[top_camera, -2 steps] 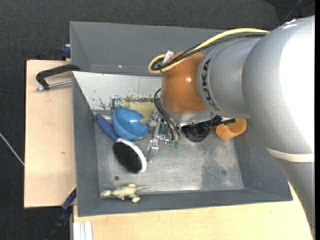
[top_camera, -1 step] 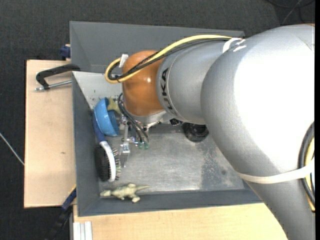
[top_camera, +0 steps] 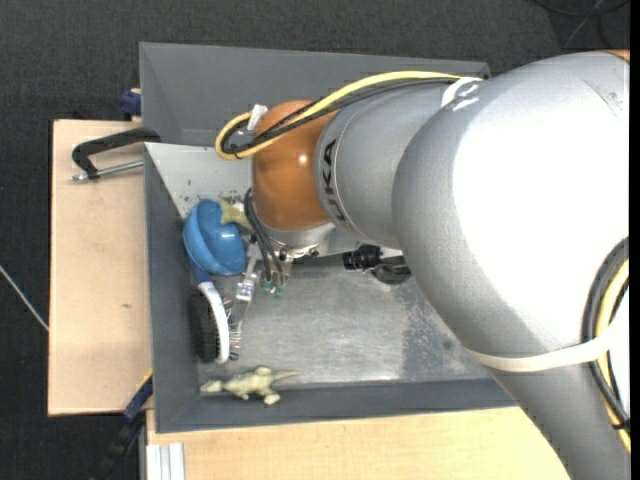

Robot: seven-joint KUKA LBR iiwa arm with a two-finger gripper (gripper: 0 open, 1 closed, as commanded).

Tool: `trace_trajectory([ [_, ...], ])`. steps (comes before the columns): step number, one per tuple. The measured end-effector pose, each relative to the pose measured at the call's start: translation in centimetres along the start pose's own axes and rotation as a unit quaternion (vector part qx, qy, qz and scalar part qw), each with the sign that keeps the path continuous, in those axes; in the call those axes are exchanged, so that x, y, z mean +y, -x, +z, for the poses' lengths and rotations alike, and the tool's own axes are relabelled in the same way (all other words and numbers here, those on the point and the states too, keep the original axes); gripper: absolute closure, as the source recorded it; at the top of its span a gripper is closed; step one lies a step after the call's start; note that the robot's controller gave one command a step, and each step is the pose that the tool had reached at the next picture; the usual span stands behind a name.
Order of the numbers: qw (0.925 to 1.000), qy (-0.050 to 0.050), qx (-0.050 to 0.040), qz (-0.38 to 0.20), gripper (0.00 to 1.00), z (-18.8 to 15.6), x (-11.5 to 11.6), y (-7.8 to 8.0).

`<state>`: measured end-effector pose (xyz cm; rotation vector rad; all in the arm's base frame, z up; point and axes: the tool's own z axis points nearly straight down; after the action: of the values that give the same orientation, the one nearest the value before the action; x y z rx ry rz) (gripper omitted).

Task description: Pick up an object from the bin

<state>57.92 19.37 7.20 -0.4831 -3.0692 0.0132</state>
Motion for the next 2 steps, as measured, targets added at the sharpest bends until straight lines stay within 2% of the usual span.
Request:
trace_trajectory([
  [1, 0.9996, 0.010, -0.0157, 0.022, 0.00, -0.1, -3.0, 3.1],
  [2, 0.9996, 0.013, -0.0210, -0.011, 0.00, -8.2, 4.7, 0.1],
])
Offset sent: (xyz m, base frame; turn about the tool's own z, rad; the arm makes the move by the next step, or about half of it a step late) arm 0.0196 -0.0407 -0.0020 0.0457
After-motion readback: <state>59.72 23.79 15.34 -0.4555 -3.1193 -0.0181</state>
